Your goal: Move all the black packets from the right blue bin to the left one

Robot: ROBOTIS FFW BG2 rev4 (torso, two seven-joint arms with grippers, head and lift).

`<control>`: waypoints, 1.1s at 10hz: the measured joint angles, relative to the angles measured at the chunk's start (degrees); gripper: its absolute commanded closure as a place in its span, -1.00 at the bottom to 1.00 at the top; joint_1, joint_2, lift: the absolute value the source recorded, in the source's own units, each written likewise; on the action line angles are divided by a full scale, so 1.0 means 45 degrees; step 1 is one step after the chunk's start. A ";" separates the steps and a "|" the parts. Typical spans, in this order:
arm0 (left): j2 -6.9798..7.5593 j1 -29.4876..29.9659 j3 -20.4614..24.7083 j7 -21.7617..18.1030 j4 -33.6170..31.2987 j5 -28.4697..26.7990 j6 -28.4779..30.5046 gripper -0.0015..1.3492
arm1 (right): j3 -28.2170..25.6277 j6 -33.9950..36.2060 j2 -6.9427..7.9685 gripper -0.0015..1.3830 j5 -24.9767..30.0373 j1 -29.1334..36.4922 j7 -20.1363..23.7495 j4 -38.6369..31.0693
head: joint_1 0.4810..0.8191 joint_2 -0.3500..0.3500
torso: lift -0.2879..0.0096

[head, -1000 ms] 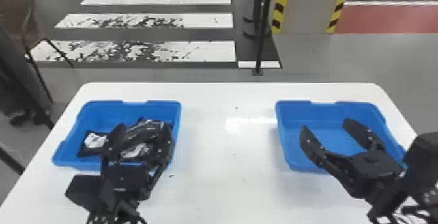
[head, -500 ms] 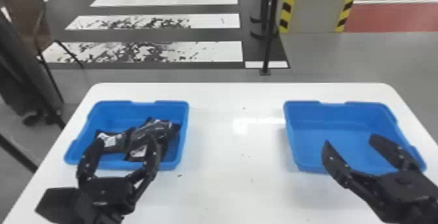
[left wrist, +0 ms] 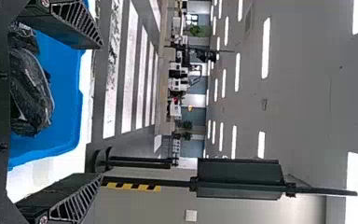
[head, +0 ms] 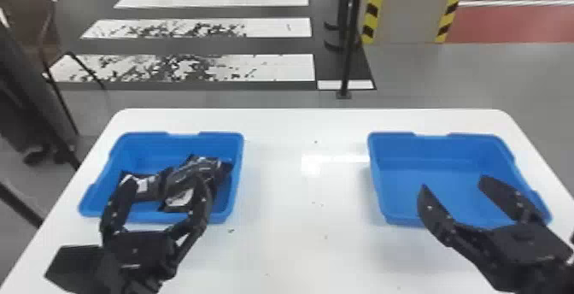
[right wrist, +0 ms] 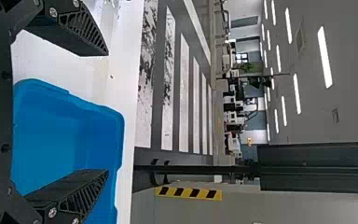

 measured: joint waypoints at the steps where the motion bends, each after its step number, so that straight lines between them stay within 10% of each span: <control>1: 0.0000 -0.0001 -0.0002 0.0000 0.0000 0.0000 -0.0023 -0.92 | 0.0000 0.0000 0.0001 -0.80 0.0000 0.0000 0.0000 -0.0012 | 0.27 0.13 | -0.01; 11: 0.0038 -0.0113 -0.0083 0.0000 0.0000 0.0033 0.0004 -0.92 | 0.0000 0.0000 -0.0008 -0.80 0.0000 0.0000 0.0039 -0.0061 | 0.27 0.12 | -0.01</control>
